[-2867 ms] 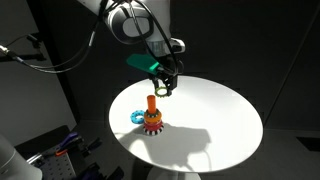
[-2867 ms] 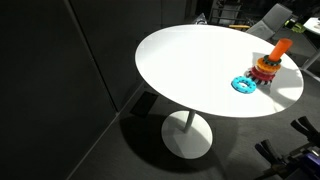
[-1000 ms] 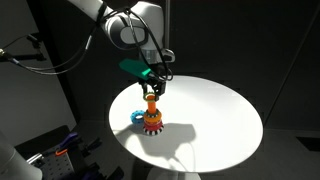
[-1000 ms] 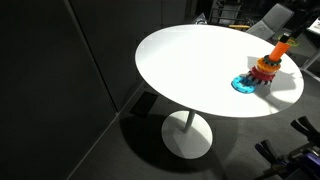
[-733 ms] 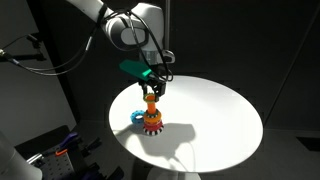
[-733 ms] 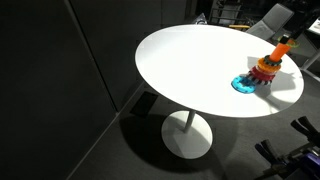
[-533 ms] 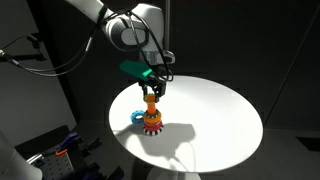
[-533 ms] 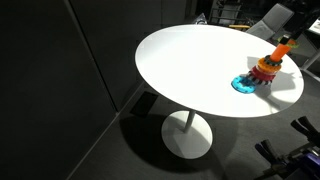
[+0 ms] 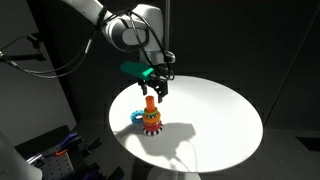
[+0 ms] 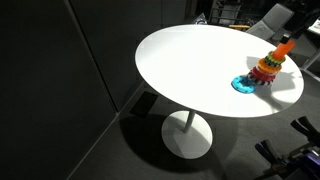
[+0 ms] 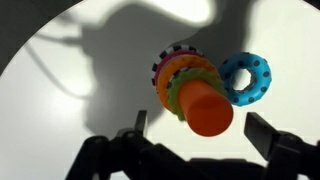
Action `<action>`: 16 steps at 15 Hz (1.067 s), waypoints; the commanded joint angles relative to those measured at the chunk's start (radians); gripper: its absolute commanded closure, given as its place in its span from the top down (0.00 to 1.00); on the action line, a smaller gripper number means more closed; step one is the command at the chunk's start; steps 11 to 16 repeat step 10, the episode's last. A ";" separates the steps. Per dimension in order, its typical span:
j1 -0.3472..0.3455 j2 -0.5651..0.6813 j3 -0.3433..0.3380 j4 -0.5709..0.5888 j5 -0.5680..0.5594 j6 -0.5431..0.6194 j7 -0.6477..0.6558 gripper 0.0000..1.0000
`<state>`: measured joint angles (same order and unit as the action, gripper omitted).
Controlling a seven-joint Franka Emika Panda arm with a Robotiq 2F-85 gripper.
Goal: Put the yellow ring on the orange stand.
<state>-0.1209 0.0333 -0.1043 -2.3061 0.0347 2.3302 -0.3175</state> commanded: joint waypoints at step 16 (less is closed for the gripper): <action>0.001 -0.002 0.001 -0.018 -0.001 -0.005 0.001 1.00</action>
